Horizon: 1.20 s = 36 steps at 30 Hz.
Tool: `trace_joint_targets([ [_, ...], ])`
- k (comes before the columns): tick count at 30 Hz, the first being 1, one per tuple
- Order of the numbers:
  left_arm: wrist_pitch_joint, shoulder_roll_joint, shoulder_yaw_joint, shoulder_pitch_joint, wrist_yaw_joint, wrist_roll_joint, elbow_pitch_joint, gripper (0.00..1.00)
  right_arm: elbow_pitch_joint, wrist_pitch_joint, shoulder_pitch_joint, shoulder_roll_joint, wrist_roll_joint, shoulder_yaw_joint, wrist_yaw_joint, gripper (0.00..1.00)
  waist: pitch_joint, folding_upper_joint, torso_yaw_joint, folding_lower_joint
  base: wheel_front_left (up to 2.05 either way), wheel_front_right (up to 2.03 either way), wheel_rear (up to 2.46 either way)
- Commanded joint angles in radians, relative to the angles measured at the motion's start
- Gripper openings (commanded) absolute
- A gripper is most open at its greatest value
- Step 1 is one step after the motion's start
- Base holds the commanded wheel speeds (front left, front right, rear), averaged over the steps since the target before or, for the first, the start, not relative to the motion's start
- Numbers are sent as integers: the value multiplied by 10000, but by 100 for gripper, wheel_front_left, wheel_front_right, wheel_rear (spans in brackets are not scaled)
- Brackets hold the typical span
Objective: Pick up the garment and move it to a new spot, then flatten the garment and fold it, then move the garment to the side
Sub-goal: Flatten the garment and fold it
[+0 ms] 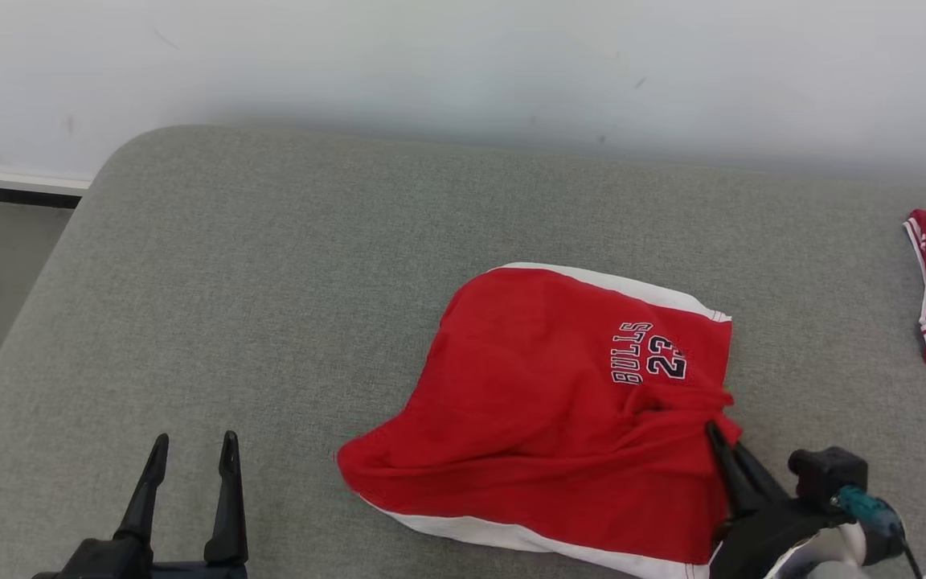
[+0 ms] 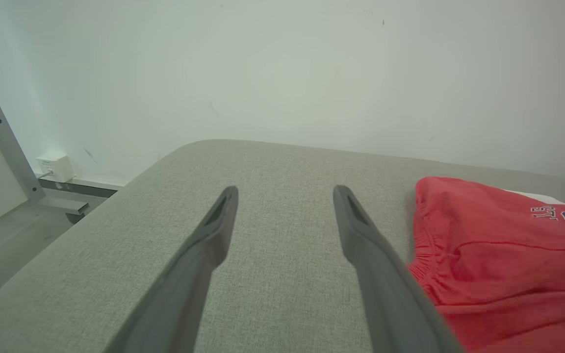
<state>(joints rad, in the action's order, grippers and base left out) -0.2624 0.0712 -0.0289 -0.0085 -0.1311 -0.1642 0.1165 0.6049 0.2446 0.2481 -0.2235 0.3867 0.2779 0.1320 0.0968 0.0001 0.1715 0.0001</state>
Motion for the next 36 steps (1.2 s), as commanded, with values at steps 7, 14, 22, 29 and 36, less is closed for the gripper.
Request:
trace_joint_targets([
  [7,-32,-86,55,-239,15,-90,77,100,-981,168,244,-775,193,-655,-31,0,182,-1,-227,-1,0,0,0],
  [14,-32,-139,401,-490,15,-138,179,100,-1327,-252,849,-1120,-11,-662,-31,0,383,-1,4,-1,0,0,0],
  [22,-32,-157,613,-713,14,-249,389,100,29,-851,2191,-1072,-518,-498,-31,0,515,-1,388,-1,0,0,0],
  [29,-32,-163,670,-652,14,-273,576,100,1691,-908,2663,-776,-442,-244,-31,100,268,-1,394,-1,0,0,0],
  [36,-32,-130,547,-357,14,-239,534,100,1752,-71,2118,-797,-253,-130,-31,100,-51,-1,-131,-1,0,0,0],
])
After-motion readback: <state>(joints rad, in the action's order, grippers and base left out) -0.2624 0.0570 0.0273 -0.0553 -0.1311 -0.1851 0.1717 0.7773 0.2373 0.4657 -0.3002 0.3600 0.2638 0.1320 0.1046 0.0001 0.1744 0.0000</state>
